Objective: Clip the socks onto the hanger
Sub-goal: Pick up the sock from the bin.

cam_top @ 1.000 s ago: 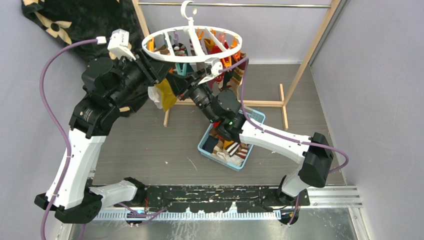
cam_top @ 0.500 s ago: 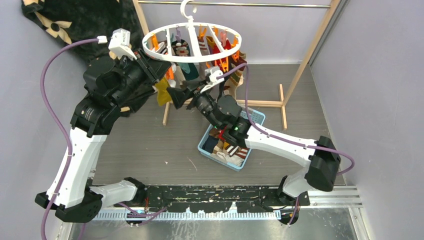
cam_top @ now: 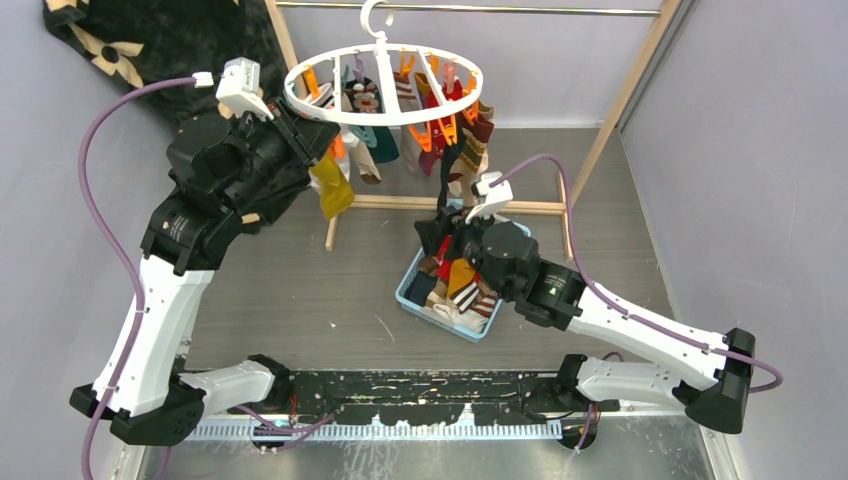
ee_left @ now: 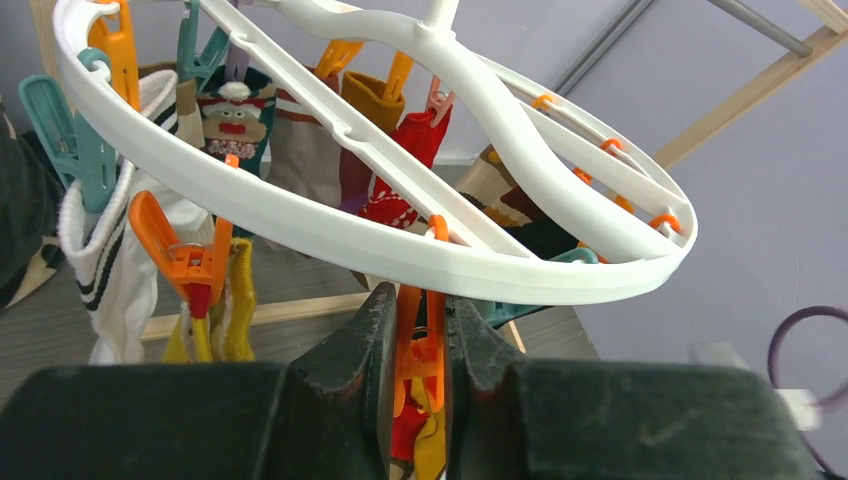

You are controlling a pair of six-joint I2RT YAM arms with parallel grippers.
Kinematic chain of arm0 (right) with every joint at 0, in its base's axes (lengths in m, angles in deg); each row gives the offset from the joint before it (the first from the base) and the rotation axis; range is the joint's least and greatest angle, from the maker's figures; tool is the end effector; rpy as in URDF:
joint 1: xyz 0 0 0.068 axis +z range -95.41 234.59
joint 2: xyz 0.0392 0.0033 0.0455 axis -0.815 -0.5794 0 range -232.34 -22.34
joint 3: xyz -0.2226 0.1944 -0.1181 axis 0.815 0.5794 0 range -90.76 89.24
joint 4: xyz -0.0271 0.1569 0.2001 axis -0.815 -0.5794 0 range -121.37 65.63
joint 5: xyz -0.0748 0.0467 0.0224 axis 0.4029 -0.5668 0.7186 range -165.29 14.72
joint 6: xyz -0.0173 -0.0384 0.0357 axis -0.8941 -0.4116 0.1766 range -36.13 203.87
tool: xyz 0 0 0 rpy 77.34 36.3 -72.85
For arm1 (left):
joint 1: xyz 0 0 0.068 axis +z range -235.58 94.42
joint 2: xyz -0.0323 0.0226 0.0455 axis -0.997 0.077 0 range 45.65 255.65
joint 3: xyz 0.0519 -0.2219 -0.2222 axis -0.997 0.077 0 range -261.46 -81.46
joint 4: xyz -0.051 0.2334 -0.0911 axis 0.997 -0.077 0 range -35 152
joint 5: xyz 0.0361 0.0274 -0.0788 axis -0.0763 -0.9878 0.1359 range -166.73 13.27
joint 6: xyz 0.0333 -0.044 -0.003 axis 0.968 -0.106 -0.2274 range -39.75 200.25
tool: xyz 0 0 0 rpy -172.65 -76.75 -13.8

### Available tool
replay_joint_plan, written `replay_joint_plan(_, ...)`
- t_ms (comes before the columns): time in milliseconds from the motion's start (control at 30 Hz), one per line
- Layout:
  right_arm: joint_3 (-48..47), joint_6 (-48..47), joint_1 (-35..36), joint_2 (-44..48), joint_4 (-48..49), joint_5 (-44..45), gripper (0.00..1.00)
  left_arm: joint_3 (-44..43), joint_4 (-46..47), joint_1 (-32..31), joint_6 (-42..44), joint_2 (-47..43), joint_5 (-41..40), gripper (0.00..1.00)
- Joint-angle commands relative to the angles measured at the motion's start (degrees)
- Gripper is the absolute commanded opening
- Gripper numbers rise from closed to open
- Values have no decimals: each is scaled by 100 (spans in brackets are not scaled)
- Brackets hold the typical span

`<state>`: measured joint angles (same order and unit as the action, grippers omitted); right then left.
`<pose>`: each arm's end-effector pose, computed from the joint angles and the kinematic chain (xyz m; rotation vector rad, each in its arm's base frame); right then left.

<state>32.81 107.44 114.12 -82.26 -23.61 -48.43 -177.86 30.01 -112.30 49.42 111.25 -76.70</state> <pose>0.1231 0.1757 0.4226 -0.1497 1.6577 0.7363 0.1587 -0.0799 0.5680 -0.0587 1.6462 -0.7770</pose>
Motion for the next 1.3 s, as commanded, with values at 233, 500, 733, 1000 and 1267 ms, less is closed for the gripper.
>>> replay_joint_plan(233,867,1164,21,-148,-2674,859,59,-19,17,16,69,-130,-25,10)
replay_joint_plan(500,1181,1896,13,-806,-2669,507,59,-30,-1,18,55,-117,-30,11)
replay_joint_plan(733,1225,1924,48,-1303,-2332,361,58,28,6,18,80,-153,-27,11)
replay_joint_plan(1000,996,1893,46,-1764,-2197,911,33,51,9,13,136,-202,-29,10)
replay_joint_plan(1267,616,1559,7,-1068,-2087,730,1,43,0,18,174,-223,133,10)
